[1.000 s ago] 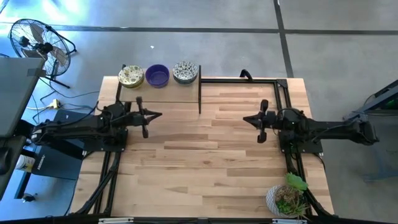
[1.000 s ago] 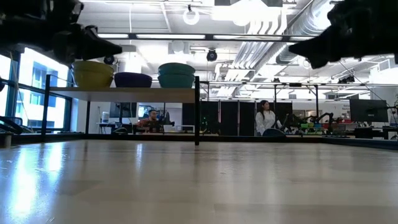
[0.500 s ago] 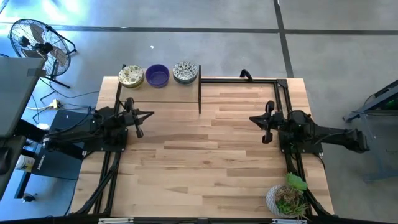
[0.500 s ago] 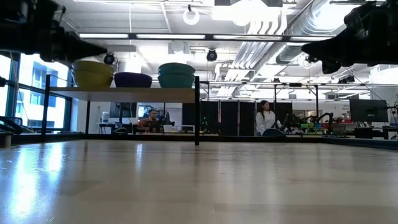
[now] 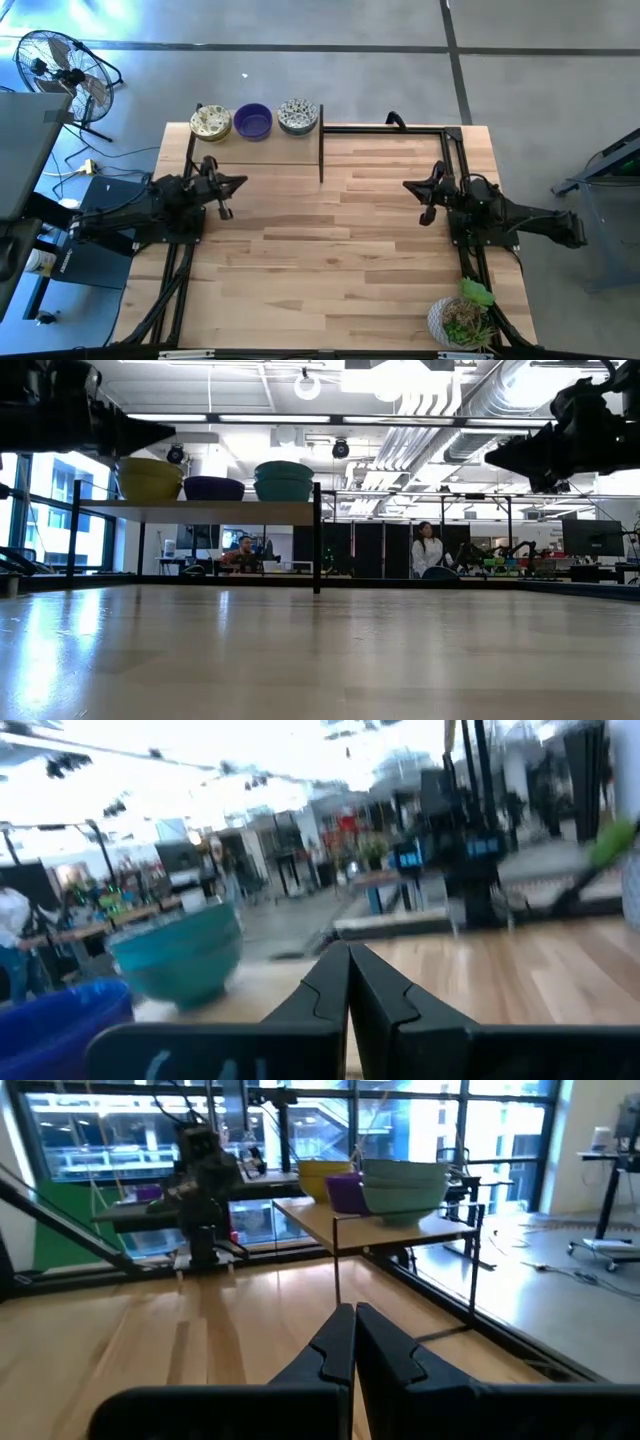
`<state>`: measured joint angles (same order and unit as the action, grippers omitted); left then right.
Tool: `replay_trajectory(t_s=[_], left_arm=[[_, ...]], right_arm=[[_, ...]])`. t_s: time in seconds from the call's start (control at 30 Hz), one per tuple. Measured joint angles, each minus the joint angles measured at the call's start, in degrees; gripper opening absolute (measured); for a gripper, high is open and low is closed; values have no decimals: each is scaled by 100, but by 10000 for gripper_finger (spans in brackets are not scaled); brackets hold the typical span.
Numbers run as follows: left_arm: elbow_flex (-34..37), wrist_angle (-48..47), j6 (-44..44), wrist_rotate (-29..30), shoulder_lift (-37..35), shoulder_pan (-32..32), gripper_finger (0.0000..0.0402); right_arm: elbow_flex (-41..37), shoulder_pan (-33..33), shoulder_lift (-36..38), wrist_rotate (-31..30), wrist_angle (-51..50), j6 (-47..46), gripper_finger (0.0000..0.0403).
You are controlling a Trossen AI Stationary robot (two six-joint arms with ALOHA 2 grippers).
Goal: Pick & Place Mini bowls
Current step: Return to Home Position
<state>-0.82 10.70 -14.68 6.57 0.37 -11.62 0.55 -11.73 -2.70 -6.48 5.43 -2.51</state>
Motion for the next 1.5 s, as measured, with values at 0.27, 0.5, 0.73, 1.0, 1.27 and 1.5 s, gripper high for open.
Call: replay_trajectory(t_s=[0.27,0.5,0.73,1.0,1.27,1.5], left_arm=[[9,-60,266,-107,-1,0,0],[11,-580,487,344,-1,0,0],[-2,-929,451,339,-1,0,1],[-2,-933,449,339,-1,0,1],[-2,-935,449,337,1,0,1],[-2,-935,449,334,0,0,1]], right_arm=[[-1,2,-2,-273,-55,-19,0],[-1,0,-115,-798,-188,-9,0],[-4,2,-177,-783,-188,114,0],[-4,1,-177,-801,-135,107,0],[-6,1,-177,-800,-125,105,0],[-6,2,-177,-800,-105,105,0]])
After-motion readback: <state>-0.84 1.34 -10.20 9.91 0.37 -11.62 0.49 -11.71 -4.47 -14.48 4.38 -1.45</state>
